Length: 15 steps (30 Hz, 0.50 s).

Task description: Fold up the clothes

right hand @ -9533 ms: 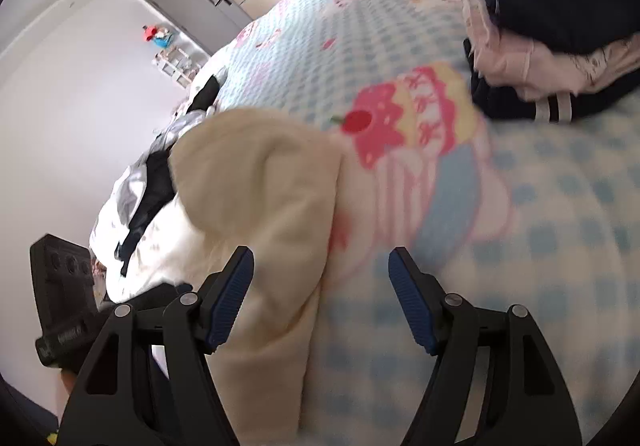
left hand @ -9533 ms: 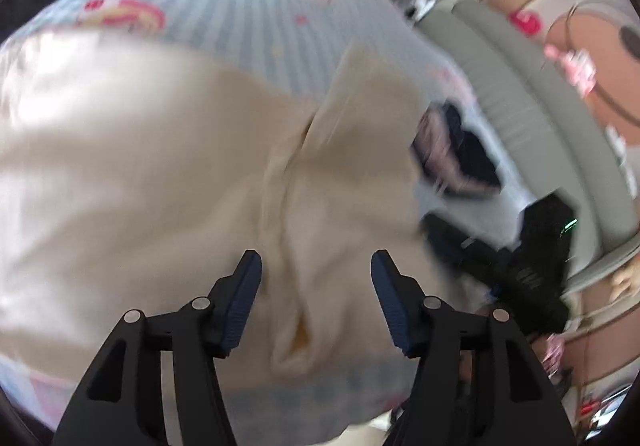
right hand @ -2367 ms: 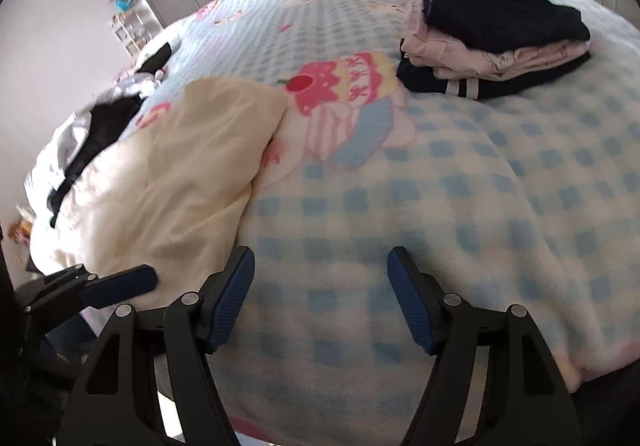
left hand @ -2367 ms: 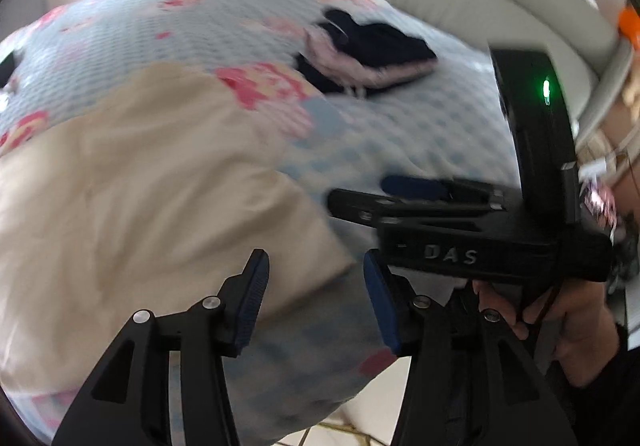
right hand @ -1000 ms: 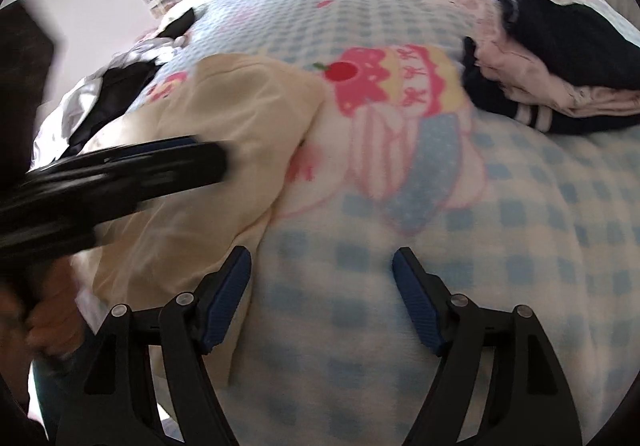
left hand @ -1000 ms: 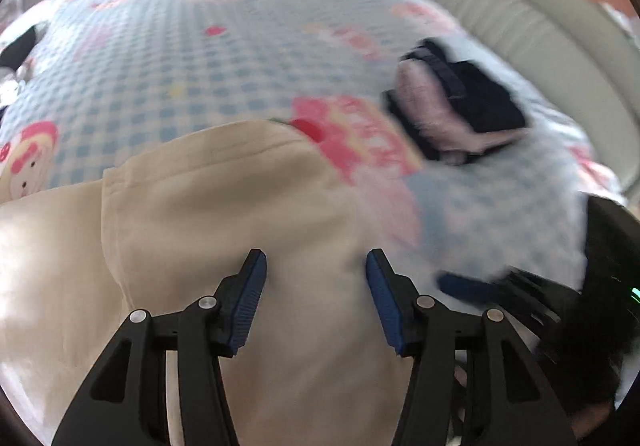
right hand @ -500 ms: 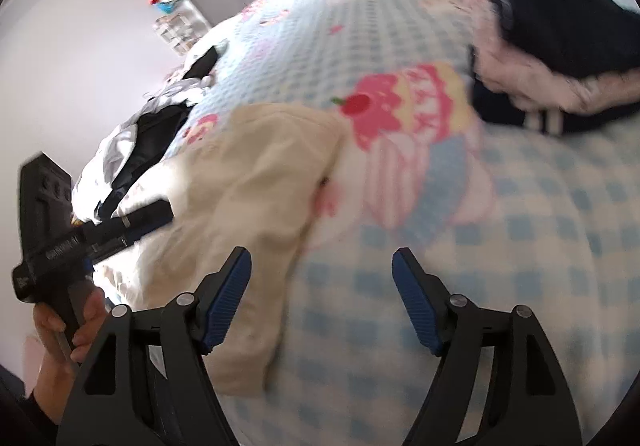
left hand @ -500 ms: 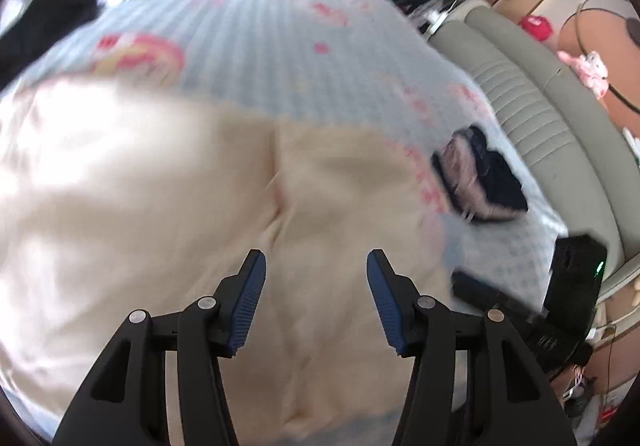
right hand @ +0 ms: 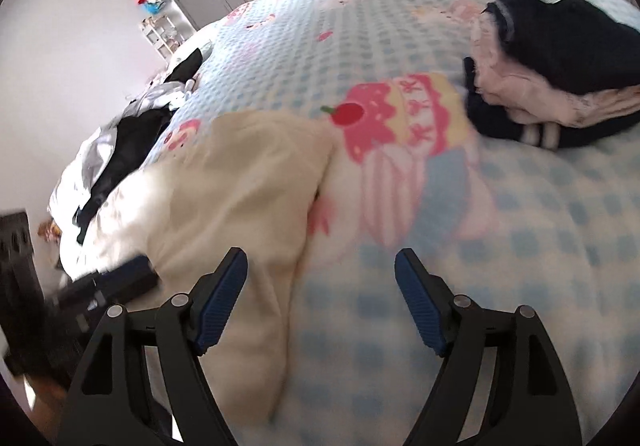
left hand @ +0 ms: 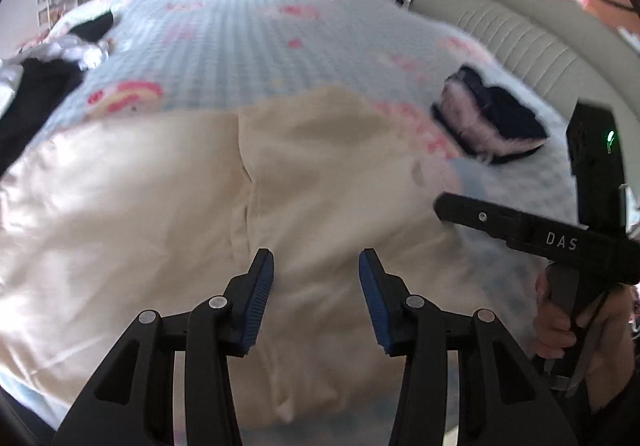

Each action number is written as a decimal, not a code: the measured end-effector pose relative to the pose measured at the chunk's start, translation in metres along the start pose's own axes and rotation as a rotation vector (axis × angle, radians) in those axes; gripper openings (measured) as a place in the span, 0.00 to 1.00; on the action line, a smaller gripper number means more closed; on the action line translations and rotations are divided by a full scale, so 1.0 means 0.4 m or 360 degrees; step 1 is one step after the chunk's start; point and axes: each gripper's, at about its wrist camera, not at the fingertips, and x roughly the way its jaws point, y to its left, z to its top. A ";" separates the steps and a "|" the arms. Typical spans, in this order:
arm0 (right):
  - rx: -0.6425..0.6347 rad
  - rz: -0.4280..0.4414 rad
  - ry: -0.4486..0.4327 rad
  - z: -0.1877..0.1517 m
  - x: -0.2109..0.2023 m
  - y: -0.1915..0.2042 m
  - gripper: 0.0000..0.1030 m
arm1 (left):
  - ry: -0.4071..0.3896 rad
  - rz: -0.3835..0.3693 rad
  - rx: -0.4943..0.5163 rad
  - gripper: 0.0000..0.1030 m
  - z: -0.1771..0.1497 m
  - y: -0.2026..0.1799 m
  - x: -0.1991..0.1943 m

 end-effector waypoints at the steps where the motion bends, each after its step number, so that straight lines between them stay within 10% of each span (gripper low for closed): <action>1: -0.0007 -0.0014 0.0028 0.007 0.021 0.005 0.76 | 0.0053 0.0017 -0.0028 0.44 -0.002 0.007 0.028; 5: -0.0046 -0.0113 0.0083 -0.010 0.033 -0.003 0.75 | 0.0059 0.0039 -0.0006 0.39 -0.012 0.021 0.028; 8: -0.0080 -0.0199 0.0055 -0.024 0.001 -0.012 0.48 | 0.0047 0.0036 0.0025 0.36 -0.025 0.017 0.011; 12: -0.0088 -0.0188 -0.0012 -0.036 -0.044 -0.012 0.74 | 0.0033 0.0011 0.0046 0.46 -0.045 0.007 -0.013; 15: -0.0087 0.0002 -0.0050 -0.039 -0.061 0.024 0.74 | 0.0023 -0.0007 0.0061 0.47 -0.060 0.000 -0.030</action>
